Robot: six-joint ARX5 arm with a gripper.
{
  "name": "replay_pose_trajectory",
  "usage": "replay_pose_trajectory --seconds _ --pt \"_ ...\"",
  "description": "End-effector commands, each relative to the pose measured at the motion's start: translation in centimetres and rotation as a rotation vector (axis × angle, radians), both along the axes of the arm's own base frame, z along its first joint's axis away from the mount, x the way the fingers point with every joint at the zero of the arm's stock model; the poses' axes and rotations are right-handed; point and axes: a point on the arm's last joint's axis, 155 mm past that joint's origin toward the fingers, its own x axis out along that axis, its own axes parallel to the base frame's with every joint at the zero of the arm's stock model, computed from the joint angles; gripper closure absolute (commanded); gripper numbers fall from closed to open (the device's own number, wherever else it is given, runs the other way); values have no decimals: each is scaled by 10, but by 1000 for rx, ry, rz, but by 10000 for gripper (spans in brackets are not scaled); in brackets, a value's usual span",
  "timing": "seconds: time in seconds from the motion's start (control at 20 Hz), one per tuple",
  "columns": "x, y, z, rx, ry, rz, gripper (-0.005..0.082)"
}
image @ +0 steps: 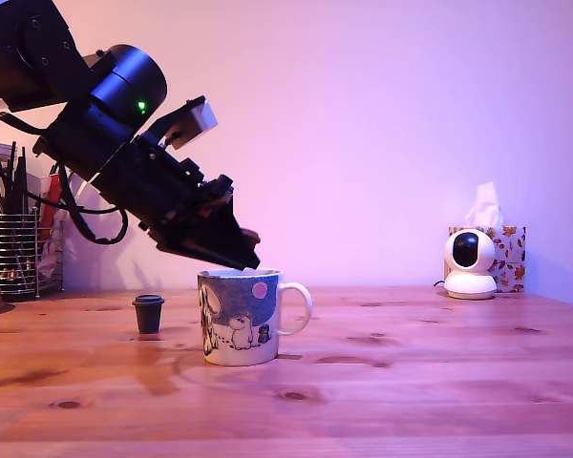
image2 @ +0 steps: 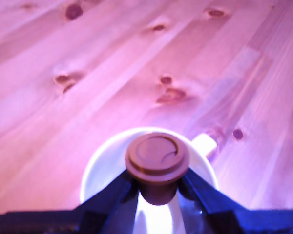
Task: Pick up the coffee capsules on the table and drop them inside the coffee cup
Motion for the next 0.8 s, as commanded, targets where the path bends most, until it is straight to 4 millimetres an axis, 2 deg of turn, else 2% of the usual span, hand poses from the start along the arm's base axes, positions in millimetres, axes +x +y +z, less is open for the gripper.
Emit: replay_pose_trajectory --seconds 0.0,0.45,0.5,0.65,0.75 --pt "-3 2 -14 22 35 7 590" --pt "-4 4 -17 33 41 13 582" --pt "-3 4 -17 35 37 15 545" --pt "-1 2 -13 28 16 11 302" --pt "1 1 -12 23 8 11 254"
